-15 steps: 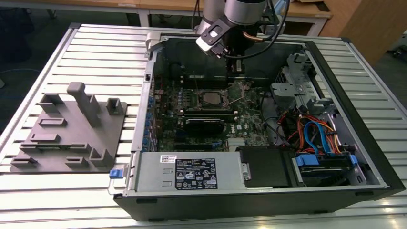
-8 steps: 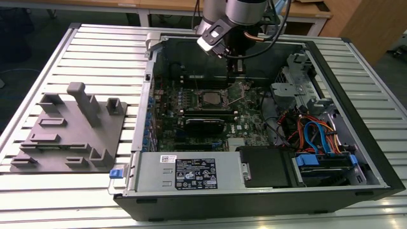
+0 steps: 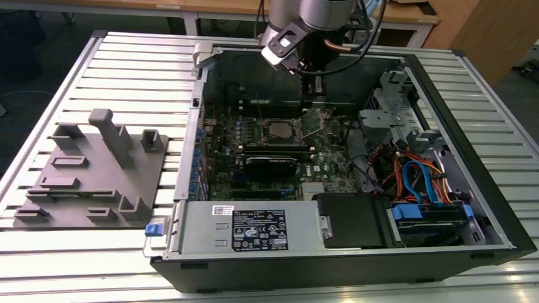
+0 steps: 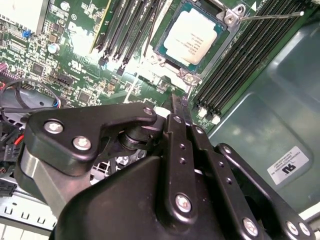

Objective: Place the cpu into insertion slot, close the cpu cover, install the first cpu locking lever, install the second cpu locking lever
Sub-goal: 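Close the cpu cover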

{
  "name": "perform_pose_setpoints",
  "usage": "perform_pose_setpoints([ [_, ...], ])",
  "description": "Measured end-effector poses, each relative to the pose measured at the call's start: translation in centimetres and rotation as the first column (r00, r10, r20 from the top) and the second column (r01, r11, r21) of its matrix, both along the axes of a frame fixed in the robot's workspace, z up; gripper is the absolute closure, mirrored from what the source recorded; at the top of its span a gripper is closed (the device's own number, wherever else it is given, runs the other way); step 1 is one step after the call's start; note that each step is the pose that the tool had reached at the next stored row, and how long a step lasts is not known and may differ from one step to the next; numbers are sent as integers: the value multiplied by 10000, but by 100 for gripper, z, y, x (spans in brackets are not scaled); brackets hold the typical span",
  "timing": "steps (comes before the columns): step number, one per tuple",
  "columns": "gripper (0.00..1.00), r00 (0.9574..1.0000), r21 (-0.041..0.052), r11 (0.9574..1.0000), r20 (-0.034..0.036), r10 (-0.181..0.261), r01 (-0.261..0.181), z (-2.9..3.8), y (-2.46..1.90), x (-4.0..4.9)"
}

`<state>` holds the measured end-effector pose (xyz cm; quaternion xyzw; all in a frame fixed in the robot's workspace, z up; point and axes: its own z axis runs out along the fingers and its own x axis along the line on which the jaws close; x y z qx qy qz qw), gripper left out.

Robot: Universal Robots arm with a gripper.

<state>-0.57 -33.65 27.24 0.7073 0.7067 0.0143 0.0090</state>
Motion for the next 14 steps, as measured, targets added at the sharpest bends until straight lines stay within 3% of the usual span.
perform_pose_setpoints([
  [9, 90, 10000, 44, 10000, -4, 0, 0, -9, 0, 137],
  [14, 90, 10000, 44, 10000, -4, -3, 3, -46, -1, 183],
])
